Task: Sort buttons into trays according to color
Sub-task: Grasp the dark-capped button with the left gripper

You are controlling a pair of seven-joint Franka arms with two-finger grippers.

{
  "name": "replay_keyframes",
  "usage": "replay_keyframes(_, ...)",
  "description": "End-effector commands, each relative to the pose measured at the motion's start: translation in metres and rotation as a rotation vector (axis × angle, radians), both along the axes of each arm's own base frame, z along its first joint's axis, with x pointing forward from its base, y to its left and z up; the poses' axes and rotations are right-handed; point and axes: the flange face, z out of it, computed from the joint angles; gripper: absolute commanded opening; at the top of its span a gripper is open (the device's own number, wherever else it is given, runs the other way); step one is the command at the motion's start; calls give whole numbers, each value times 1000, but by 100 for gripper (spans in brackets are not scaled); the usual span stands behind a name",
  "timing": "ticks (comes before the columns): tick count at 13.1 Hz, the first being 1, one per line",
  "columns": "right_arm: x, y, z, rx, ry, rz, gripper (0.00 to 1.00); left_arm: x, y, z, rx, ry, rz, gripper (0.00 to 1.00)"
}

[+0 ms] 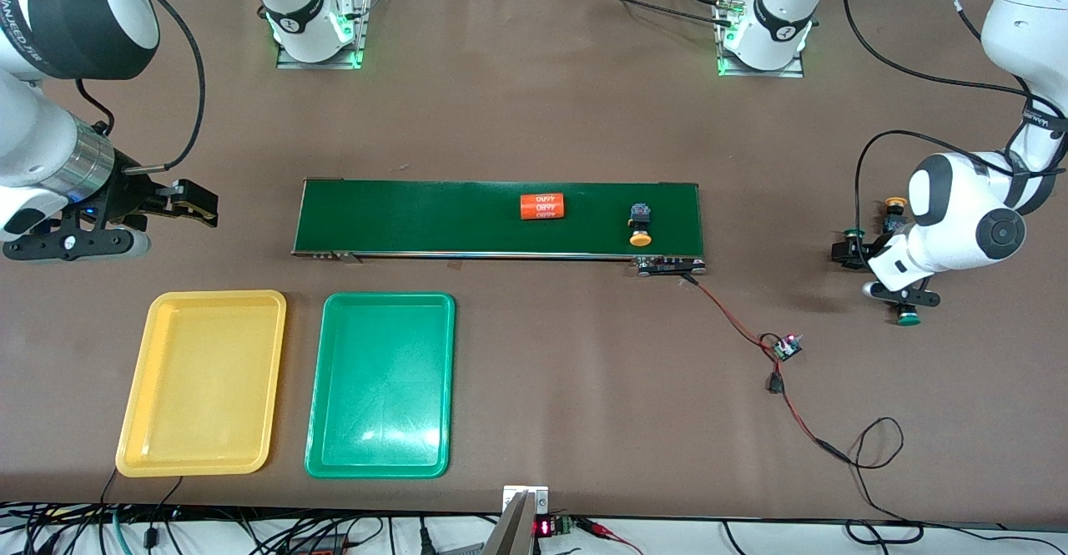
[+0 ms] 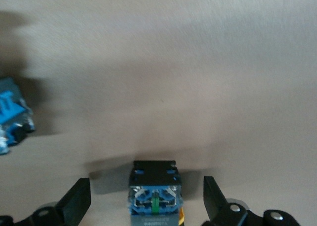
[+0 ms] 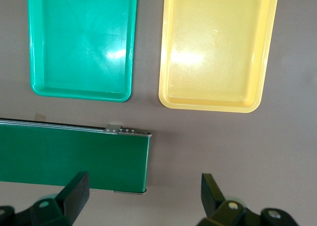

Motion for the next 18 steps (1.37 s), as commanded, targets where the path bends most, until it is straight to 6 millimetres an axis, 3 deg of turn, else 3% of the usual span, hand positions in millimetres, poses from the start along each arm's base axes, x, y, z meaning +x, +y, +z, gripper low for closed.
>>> replay_keyframes(1, 1, -32, 1, 62, 12, 46, 100, -11, -2, 0, 1, 26, -41, 100)
replay_keyframes(3, 1, -41, 2, 90, 12, 38, 100, -12, -3, 4, 5, 23, -46, 97)
replay_keyframes(6, 0, -32, 5, 62, 6, 54, 100, -13, -3, 10, 11, 24, -49, 75)
replay_keyframes(10, -1, -14, 4, -12, 3, 38, 100, -13, -2, 10, 12, 22, -46, 13)
replay_keyframes(11, -2, -12, 5, -18, 2, 41, 100, -12, -2, 10, 12, 20, -45, 4)
replay_keyframes(14, -1, -13, 4, -21, 2, 43, 100, -11, -3, 12, 15, 17, -44, 0)
replay_keyframes(18, 1, -15, -2, -18, 11, 62, 100, -4, -13, 57, 55, -10, -67, 0)
